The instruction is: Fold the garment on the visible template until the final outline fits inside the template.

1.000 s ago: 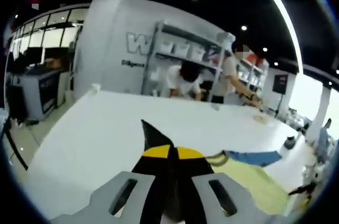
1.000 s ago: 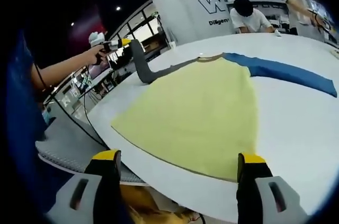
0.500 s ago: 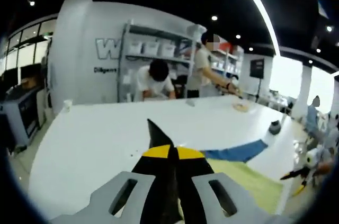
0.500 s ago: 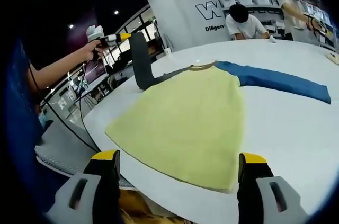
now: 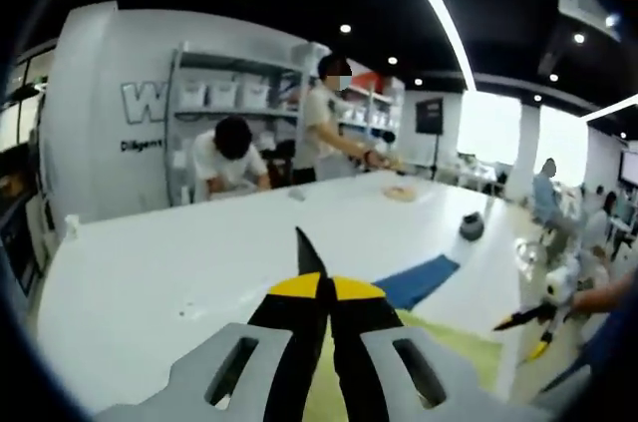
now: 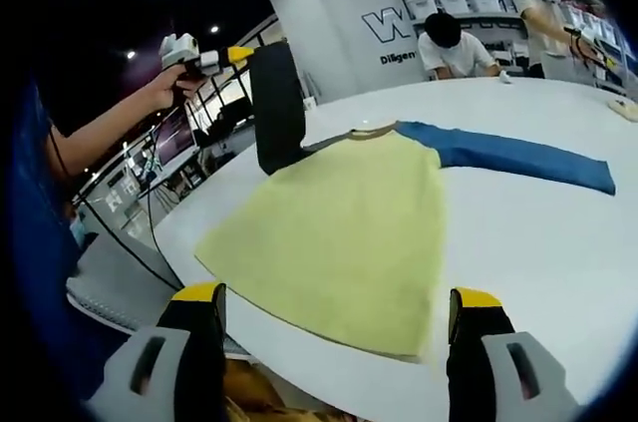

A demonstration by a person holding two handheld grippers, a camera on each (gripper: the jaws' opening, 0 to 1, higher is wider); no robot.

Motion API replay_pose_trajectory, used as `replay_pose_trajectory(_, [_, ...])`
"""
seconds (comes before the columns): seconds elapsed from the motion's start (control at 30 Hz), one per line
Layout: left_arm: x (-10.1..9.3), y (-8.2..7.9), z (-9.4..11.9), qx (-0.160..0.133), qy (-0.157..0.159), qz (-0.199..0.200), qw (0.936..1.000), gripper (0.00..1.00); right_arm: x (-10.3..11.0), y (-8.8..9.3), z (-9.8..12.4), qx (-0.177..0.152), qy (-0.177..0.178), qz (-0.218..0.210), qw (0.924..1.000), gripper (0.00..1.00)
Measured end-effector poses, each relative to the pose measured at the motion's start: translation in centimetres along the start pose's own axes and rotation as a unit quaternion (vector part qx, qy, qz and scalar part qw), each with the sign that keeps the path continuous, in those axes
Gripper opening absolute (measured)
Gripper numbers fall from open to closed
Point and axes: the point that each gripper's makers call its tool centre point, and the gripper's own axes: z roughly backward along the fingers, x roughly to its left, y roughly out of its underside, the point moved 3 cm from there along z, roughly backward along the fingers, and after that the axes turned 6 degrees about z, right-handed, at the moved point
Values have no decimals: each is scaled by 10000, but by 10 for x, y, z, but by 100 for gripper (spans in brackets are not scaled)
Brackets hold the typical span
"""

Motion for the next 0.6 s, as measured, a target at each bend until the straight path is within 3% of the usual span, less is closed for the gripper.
replay_pose_trajectory(0.03, [-16, 11, -4, 135, 233, -85, 9996, 0, 0, 4, 2, 7, 16, -54, 10000, 92])
replay_pose_trajectory(0.1, [-21, 14, -5, 194, 280, -96, 9994, 0, 0, 5, 3, 5, 20, -67, 10000, 92])
replay_pose_trajectory(0.13, [-33, 23, -7, 299, 380, -243, 9985, 0, 1, 5, 6, 6, 40, -108, 9999, 92])
replay_pose_trajectory(0.3, [-58, 38, -6, 379, 616, -410, 9965, 0, -4, 10, 8, -7, 76, -181, 9998, 91])
replay_pose_trajectory(0.37, [-77, 47, -6, 432, 792, -486, 9947, 0, -2, 10, 8, -24, 75, -226, 9997, 91])
replay_pose_trajectory(0.6, [-109, 75, -10, 648, 1156, -682, 9888, 0, 0, 12, 7, 1, 31, -218, 9998, 91])
